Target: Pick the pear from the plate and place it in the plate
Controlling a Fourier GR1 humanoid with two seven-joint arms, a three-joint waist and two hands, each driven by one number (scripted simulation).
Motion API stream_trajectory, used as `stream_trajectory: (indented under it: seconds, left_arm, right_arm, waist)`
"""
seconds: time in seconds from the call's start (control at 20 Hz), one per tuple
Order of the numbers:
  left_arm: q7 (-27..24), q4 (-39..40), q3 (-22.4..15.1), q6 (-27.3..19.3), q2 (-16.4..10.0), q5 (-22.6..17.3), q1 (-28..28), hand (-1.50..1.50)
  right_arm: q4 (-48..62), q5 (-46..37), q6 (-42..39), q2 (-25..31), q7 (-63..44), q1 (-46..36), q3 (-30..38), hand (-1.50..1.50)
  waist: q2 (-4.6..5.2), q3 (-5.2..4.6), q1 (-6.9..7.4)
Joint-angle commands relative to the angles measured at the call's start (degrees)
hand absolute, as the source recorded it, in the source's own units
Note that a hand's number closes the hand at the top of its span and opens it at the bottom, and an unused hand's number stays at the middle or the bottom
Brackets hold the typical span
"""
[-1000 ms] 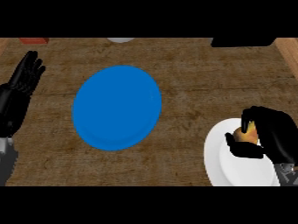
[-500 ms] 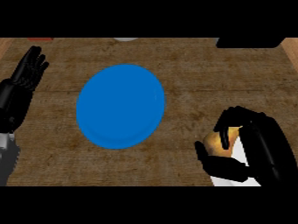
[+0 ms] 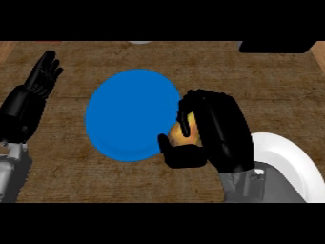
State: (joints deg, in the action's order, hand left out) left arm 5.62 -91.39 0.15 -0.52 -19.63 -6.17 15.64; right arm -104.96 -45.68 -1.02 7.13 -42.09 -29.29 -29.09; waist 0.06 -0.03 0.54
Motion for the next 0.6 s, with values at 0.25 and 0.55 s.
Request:
stream_trajectory:
  seconds: [0.25,0.55]
  left_arm:
    - [2.0,-2.6,0.5,1.3,0.2,0.3,-0.2,0.00]
    - [4.4,-3.0,0.9,1.7,0.8,-0.4,1.4,0.00]
  right_arm:
    - [27.4,7.1,11.4,-7.0,-0.4,-17.8,-1.7,1.50]
    - [46.6,11.5,20.9,-7.1,3.1,-25.6,-4.5,1.50]
  waist:
    - [0.16,0.01,1.25]
    - [0.35,0.01,1.92]
